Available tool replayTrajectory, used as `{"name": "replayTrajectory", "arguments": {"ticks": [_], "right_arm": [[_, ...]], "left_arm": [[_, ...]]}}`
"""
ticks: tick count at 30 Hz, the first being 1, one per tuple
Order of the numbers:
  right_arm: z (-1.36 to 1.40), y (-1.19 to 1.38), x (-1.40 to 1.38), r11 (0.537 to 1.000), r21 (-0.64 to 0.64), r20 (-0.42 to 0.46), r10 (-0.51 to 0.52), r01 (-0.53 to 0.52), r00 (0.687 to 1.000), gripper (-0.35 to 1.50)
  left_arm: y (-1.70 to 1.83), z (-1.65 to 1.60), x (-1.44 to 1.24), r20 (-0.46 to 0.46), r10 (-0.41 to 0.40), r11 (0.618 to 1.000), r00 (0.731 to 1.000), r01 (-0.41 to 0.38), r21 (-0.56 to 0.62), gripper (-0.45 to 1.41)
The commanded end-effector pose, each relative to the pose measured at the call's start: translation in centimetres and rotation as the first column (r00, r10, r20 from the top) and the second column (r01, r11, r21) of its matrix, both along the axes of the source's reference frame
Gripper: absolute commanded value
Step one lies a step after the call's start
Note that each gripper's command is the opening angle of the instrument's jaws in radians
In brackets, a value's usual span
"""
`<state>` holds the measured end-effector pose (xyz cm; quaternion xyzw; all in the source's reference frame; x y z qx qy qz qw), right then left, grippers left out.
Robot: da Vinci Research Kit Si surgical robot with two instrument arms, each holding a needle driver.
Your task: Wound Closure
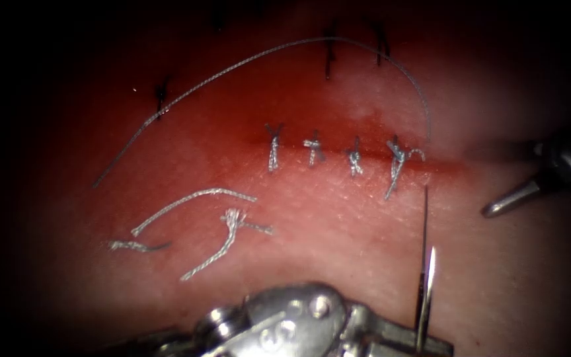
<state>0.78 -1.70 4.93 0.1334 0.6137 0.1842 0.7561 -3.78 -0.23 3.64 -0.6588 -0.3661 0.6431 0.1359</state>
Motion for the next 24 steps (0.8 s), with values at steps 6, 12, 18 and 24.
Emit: {"name": "replayTrajectory", "arguments": {"ticks": [6,12,18,24], "right_arm": [[0.23,-0.13,0.43,0.999,-0.042,0.048,-0.005,0.007,0.999,0.49],[0.35,-0.17,0.54,0.998,-0.054,0.081,-0.017,0.021,0.997,0.42],[0.53,-0.29,0.51,0.997,0.045,0.165,-0.072,0.066,0.984,0.40],[0.62,-0.38,0.37,0.989,0.129,0.227,-0.106,0.078,0.968,0.03]], "left_arm": [[-0.07,-0.47,0.08,-0.003,-0.022,0.995,1.000,0.021,-0.102,-0.30],[-0.09,-0.54,0.11,-0.022,-0.036,0.992,0.999,0.034,-0.118,-0.28],[-0.08,-0.54,0.13,-0.041,-0.047,0.991,0.998,0.041,-0.128,-0.23],[-0.05,-0.58,0.20,-0.058,-0.063,0.990,0.996,0.055,-0.133,-0.15]]}}
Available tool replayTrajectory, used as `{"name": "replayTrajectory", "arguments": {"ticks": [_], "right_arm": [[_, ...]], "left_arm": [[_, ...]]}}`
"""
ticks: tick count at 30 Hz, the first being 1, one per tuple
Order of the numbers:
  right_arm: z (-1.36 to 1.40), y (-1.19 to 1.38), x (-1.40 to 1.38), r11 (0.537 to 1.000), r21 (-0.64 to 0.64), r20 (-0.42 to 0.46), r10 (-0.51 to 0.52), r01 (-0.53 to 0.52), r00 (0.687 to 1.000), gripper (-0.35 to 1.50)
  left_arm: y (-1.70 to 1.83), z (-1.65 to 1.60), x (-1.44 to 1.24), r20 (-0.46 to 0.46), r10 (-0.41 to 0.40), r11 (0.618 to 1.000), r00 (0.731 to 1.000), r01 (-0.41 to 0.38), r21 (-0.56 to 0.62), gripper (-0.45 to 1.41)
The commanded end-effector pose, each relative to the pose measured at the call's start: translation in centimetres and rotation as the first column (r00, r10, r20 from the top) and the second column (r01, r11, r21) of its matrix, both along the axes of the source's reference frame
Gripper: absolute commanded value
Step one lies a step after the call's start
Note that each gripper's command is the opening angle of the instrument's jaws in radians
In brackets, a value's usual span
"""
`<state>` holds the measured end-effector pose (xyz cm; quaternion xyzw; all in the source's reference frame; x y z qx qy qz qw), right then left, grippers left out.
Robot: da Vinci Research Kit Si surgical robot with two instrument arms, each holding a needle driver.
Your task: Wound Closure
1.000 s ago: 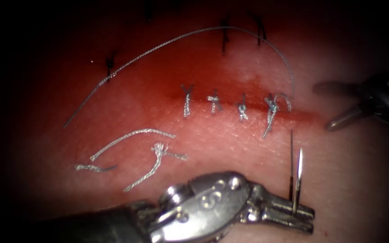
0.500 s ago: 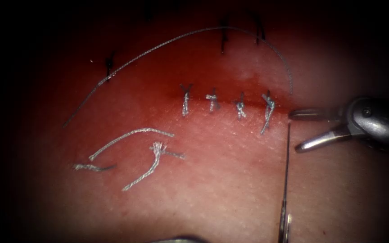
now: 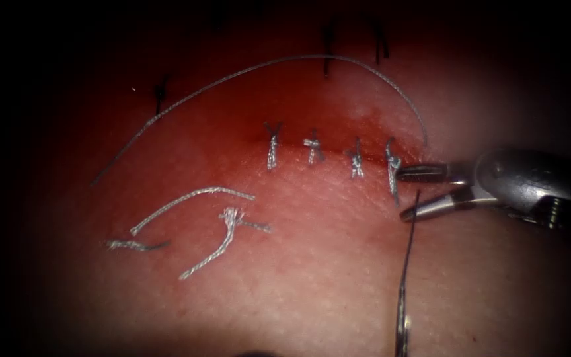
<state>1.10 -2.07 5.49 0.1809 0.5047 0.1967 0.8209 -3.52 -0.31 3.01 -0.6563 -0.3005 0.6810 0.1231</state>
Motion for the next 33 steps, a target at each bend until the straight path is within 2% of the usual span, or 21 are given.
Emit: {"name": "replayTrajectory", "arguments": {"ticks": [1,5,6,12,15,17,19,21,22,24,25,32,33], "right_arm": [[0.06,-0.02,0.01,1.000,0.029,0.022,0.003,-0.004,1.000,-0.03],[0.10,-0.04,-0.02,0.998,0.062,0.079,0.001,-0.006,0.997,-0.15],[0.11,-0.07,-0.02,0.997,0.082,0.091,0.003,-0.010,0.996,-0.35],[-0.02,-0.14,-0.01,0.989,0.145,0.099,0.015,-0.029,0.995,-0.35],[-0.29,-0.18,0.03,0.982,0.183,0.097,0.019,-0.036,0.995,-0.35],[-0.36,-0.20,0.04,0.981,0.192,0.098,0.021,-0.040,0.995,-0.35],[-0.57,-0.24,0.11,0.978,0.204,0.097,0.022,-0.041,0.995,-0.35],[-0.63,-0.25,0.13,0.977,0.208,0.097,0.023,-0.043,0.995,-0.35],[-0.79,-0.25,0.21,0.975,0.218,0.095,0.027,-0.047,0.995,-0.35],[-0.84,-0.26,0.24,0.974,0.221,0.087,0.032,-0.051,0.996,-0.35],[-0.97,-0.26,0.34,0.972,0.228,0.060,0.044,-0.057,0.997,-0.35],[-1.24,-0.28,0.58,0.968,0.244,0.024,0.057,-0.061,0.998,-0.35],[-1.31,-0.27,0.62,0.966,0.250,-0.003,0.068,-0.065,0.998,-0.35]], "left_arm": [[0.03,0.03,-0.04,-0.002,-0.002,1.000,1.000,0.002,-0.002,-0.15],[0.04,-0.02,0.02,-0.005,-0.006,1.000,1.000,0.006,-0.004,-0.15],[0.03,-0.04,0.03,-0.007,-0.007,1.000,1.000,0.007,-0.010,-0.13],[0.05,-0.01,0.09,-0.025,-0.017,0.999,1.000,0.017,-0.030,-0.13],[0.09,0.05,0.19,-0.063,-0.025,0.999,0.998,0.023,-0.037,-0.13],[0.10,0.06,0.22,-0.076,-0.027,0.999,0.997,0.024,-0.037,-0.13],[0.14,0.10,0.29,-0.108,-0.040,0.998,0.993,0.034,-0.054,-0.13],[0.16,0.10,0.31,-0.118,-0.044,0.998,0.992,0.037,-0.059,-0.13],[0.18,0.12,0.35,-0.130,-0.049,0.998,0.990,0.042,-0.055,-0.13],[0.20,0.13,0.38,-0.134,-0.053,0.997,0.990,0.045,-0.064,-0.15],[0.23,0.14,0.42,-0.142,-0.060,0.997,0.988,0.051,-0.066,-0.15],[0.32,0.22,0.52,-0.189,-0.100,0.991,0.977,0.081,-0.107,-0.16],[0.37,0.25,0.58,-0.208,-0.115,0.989,0.971,0.091,-0.120,-0.16]]}}
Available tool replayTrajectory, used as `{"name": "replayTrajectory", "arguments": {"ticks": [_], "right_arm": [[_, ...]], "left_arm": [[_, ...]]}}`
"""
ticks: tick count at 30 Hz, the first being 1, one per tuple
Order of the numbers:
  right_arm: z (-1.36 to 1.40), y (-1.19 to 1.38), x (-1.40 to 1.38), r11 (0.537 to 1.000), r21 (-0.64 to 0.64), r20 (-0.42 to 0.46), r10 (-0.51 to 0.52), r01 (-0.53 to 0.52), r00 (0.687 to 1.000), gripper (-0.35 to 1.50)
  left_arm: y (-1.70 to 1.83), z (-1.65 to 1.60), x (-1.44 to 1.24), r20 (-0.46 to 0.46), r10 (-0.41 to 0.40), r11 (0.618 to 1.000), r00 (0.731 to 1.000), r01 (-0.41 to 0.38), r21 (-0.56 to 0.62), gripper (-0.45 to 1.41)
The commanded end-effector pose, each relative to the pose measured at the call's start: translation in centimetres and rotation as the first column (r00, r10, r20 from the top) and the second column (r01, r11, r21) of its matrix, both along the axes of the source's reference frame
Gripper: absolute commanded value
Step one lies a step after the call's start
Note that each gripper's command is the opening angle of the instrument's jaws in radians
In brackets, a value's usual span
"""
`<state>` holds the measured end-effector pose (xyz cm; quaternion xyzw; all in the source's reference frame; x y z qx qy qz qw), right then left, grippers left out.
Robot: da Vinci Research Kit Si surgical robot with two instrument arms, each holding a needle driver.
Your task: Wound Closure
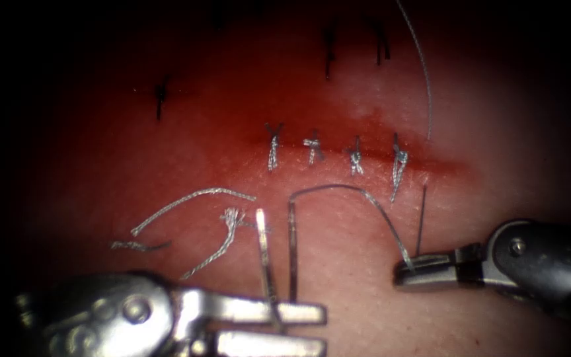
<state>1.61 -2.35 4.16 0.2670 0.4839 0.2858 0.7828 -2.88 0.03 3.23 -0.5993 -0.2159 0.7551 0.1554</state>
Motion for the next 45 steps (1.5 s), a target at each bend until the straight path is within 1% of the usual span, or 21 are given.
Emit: {"name": "replayTrajectory", "arguments": {"ticks": [1,3,4,5,6,7,8,9,10,11,13,18,22,23,25,27,28,31,32,39,45], "right_arm": [[0.01,0.02,0.11,1.000,-0.001,-0.010,0.005,-0.005,1.000,-0.35],[0.01,0.07,0.10,0.995,-0.098,-0.035,-0.021,0.018,0.999,-0.35],[0.01,0.07,0.10,0.995,-0.098,-0.035,-0.021,0.018,0.999,-0.35],[0.04,0.15,0.08,0.981,-0.191,-0.039,-0.027,0.019,0.999,0.39],[0.07,0.21,0.07,0.968,-0.249,-0.029,-0.025,0.017,0.999,0.89],[0.10,0.26,0.06,0.955,-0.296,-0.017,-0.019,0.013,1.000,1.16],[0.12,0.31,0.05,0.938,-0.345,-0.008,-0.019,0.015,1.000,1.33],[0.16,0.39,0.03,0.920,-0.393,0.007,-0.017,0.019,1.000,1.45],[0.19,0.44,0.01,0.913,-0.408,0.019,-0.011,0.018,1.000,1.48],[0.22,0.50,-0.03,0.890,-0.455,0.036,-0.014,0.029,0.999,1.48],[0.25,0.53,-0.06,0.878,-0.478,0.055,-0.005,0.030,0.998,1.48],[0.43,0.63,-0.21,0.875,-0.484,0.122,0.052,0.014,0.991,1.43],[0.55,0.60,-0.16,0.871,-0.488,0.194,0.040,0.061,0.980,1.25],[0.55,0.60,-0.16,0.871,-0.488,0.194,0.040,0.061,0.980,1.25],[0.65,0.55,-0.13,0.870,-0.482,0.226,0.004,0.108,0.974,0.99],[0.69,0.52,-0.11,0.870,-0.477,0.227,-0.015,0.125,0.974,0.83],[0.71,0.50,-0.09,0.872,-0.470,0.225,-0.034,0.139,0.974,0.58],[0.74,0.47,-0.06,0.873,-0.460,0.227,-0.060,0.161,0.972,0.09],[0.73,0.45,-0.05,0.874,-0.454,0.222,-0.077,0.174,0.972,-0.35],[0.52,0.40,-0.14,0.897,-0.416,0.224,-0.059,0.150,0.973,-0.35],[0.22,0.18,-0.06,0.916,-0.364,0.191,-0.102,0.167,0.976,-0.35]], "left_arm": [[0.05,0.04,-0.03,-0.013,-0.009,1.000,1.000,0.009,-0.005,-0.16],[0.08,0.04,0.05,-0.032,-0.020,1.000,0.999,0.019,-0.011,-0.16],[0.08,0.04,0.05,-0.032,-0.020,1.000,0.999,0.019,-0.011,-0.16],[0.11,0.03,0.11,-0.047,-0.028,1.000,0.998,0.027,-0.012,-0.15],[0.12,0.03,0.14,-0.056,-0.032,0.999,0.998,0.031,-0.016,-0.15],[0.14,0.02,0.18,-0.066,-0.036,0.999,0.997,0.034,-0.026,-0.15],[0.15,0.02,0.21,-0.074,-0.040,0.999,0.996,0.039,-0.024,-0.15],[0.16,0.02,0.24,-0.080,-0.044,0.999,0.996,0.042,-0.021,-0.15],[0.16,0.01,0.27,-0.089,-0.048,0.999,0.995,0.047,-0.019,-0.16],[0.16,0.00,0.28,-0.095,-0.051,0.999,0.994,0.049,-0.023,-0.16],[0.16,0.00,0.29,-0.101,-0.053,0.998,0.993,0.051,-0.028,-0.16],[0.14,-0.04,0.29,-0.102,-0.054,0.998,0.993,0.051,-0.026,-0.16],[0.13,-0.04,0.27,-0.098,-0.051,0.998,0.994,0.049,-0.025,-0.16],[0.13,-0.04,0.27,-0.098,-0.051,0.998,0.994,0.049,-0.025,-0.16],[0.12,-0.04,0.25,-0.094,-0.050,0.999,0.994,0.048,-0.024,-0.16],[0.12,-0.04,0.24,-0.095,-0.050,0.999,0.994,0.048,-0.025,-0.16],[0.12,-0.03,0.24,-0.095,-0.051,0.999,0.994,0.049,-0.025,-0.16],[0.12,-0.03,0.23,-0.093,-0.049,0.998,0.995,0.046,-0.030,-0.18],[0.12,-0.03,0.23,-0.090,-0.047,0.999,0.995,0.045,-0.029,-0.18],[0.12,-0.03,0.22,-0.090,-0.047,0.999,0.995,0.045,-0.029,-0.18],[0.14,0.00,0.22,-0.090,-0.048,0.999,0.995,0.045,-0.029,-0.18]]}}
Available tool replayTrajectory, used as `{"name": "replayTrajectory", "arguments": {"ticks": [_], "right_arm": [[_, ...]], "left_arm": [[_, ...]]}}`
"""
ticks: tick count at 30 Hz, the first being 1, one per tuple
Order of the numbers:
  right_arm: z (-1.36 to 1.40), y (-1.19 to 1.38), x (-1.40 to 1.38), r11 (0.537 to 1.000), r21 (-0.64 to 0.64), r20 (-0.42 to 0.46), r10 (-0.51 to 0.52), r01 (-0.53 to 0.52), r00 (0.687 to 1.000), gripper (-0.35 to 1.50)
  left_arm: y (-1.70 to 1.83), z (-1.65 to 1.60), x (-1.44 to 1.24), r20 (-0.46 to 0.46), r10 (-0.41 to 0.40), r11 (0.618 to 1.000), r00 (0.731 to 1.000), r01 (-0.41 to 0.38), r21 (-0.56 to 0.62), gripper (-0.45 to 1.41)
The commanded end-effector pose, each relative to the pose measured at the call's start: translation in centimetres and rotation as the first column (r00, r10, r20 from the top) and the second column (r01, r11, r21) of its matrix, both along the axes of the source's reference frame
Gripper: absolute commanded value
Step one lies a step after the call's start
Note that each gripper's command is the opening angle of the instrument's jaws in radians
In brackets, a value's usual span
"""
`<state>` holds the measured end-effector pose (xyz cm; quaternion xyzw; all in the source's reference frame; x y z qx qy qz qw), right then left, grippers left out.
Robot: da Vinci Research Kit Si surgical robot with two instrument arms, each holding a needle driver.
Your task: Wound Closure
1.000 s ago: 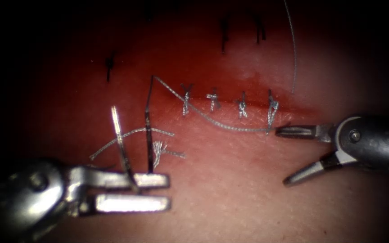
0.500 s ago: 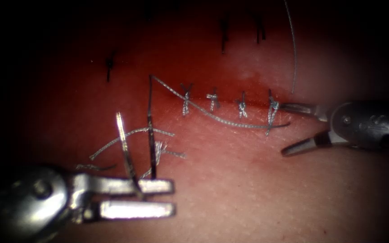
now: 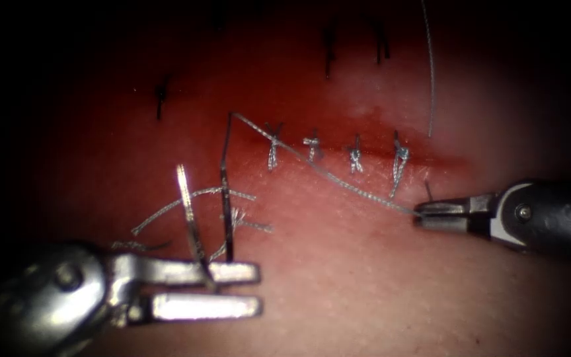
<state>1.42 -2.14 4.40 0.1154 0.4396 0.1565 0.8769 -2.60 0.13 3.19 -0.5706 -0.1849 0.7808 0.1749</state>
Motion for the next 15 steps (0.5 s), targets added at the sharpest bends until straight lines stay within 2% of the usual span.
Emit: {"name": "replayTrajectory", "arguments": {"ticks": [1,7,15], "right_arm": [[-0.06,-0.06,0.15,1.000,0.013,-0.016,-0.011,0.011,1.000,-0.35],[-0.23,-0.15,0.27,0.999,0.027,-0.037,-0.033,0.034,0.999,-0.35],[-0.41,-0.33,0.39,0.988,0.139,-0.072,-0.063,0.072,0.995,-0.35]], "left_arm": [[0.03,0.05,-0.06,0.001,0.000,1.000,1.000,0.000,-0.002,-0.18],[0.05,0.08,-0.05,0.001,-0.001,1.000,1.000,0.001,-0.002,-0.18],[0.07,0.12,-0.03,-0.001,-0.001,1.000,1.000,0.001,-0.001,-0.18]]}}
